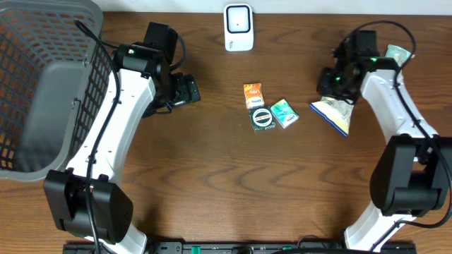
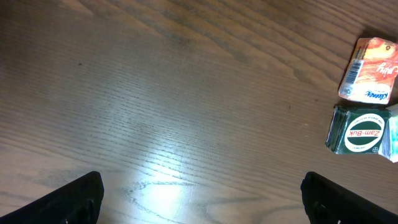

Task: Scan the item barcode

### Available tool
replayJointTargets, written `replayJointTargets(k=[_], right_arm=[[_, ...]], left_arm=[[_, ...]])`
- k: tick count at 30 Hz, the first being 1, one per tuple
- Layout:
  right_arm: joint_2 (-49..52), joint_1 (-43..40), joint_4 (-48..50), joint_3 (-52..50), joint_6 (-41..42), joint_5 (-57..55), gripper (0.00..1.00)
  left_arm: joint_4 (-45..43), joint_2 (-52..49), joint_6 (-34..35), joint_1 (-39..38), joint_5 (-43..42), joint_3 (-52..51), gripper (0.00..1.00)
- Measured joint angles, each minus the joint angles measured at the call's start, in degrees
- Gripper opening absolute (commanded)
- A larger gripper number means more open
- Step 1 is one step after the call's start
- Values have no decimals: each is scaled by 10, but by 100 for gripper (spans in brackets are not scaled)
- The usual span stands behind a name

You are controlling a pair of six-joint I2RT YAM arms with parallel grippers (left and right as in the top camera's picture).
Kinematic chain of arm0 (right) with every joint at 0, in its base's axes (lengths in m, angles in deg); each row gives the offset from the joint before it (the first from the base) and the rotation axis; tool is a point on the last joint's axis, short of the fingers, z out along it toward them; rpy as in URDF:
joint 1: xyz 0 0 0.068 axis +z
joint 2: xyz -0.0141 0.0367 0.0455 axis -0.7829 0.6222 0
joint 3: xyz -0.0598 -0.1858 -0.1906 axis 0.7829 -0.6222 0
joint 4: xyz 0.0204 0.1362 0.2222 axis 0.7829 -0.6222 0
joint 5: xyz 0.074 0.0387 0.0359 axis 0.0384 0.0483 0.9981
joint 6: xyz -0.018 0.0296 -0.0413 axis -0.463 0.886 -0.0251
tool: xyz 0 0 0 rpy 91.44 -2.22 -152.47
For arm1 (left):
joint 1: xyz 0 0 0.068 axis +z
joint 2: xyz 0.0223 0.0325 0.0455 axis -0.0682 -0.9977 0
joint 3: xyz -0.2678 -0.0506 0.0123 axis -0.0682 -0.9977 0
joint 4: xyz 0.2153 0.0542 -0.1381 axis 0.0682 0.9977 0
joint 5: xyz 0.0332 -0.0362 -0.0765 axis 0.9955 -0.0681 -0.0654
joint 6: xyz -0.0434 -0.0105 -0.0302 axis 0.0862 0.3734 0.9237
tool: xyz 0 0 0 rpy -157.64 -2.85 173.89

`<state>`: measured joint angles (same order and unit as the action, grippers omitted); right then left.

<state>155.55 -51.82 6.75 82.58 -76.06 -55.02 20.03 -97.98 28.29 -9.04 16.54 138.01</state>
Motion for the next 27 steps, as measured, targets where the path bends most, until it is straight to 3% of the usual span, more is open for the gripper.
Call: replayJointTargets(k=[8,16,27], right_arm=[[-23,34,0,0,5,45,31],[-158,34,-13,0,-2,58,48],[-179,34,-66,0,-19,59,49]], left_arm=[[0,0,0,0,0,0,100],[0,0,0,0,0,0,100],[0,0,0,0,0,0,100]])
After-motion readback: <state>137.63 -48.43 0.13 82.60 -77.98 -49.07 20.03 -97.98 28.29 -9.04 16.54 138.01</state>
